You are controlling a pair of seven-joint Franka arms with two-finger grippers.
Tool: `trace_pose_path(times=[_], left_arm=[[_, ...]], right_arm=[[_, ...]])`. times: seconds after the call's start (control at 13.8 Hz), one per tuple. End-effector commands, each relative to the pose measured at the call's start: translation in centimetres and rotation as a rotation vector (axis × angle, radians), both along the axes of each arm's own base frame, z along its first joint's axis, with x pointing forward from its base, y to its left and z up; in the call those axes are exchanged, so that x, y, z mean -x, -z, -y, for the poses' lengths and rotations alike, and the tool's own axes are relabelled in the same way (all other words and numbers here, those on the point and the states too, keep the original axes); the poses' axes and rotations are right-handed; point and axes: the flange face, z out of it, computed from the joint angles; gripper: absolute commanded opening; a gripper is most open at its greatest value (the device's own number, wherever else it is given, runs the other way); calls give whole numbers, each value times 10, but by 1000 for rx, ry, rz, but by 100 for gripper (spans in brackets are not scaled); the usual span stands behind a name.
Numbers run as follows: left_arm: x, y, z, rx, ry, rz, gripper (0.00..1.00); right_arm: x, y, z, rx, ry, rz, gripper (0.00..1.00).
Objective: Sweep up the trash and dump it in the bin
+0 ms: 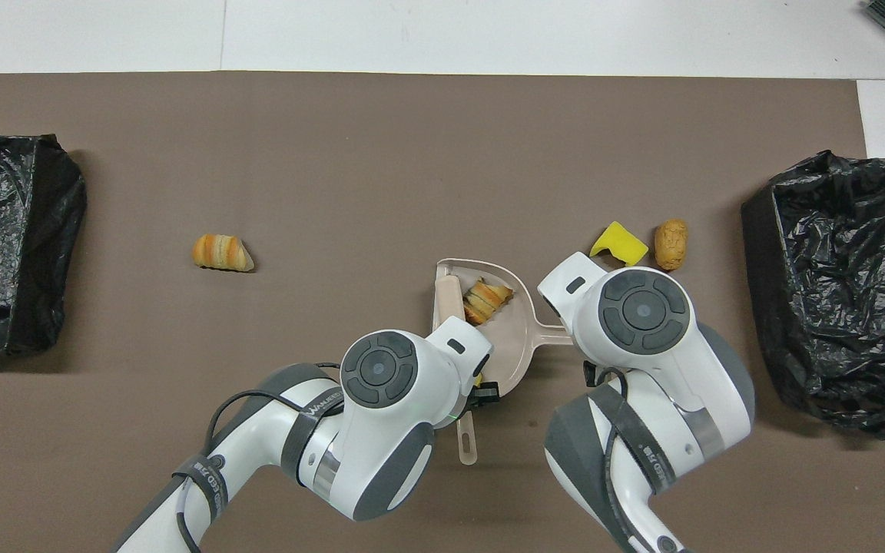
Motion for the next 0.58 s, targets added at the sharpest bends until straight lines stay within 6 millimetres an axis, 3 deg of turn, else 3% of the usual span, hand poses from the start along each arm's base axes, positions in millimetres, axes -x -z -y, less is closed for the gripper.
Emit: trace_pose_path(times=[0.0, 0.22, 0.51], left_arm=[[-9, -31, 0, 18, 3, -20, 0], [-18, -64, -24, -6, -61, -24, 0], [-74, -88, -90, -165, -65, 47, 0]], right_arm=[[-2, 1, 12, -36, -68, -12, 0], [-2, 3, 23, -39, -120, -12, 0], [8, 15, 37, -60, -139, 50, 0]])
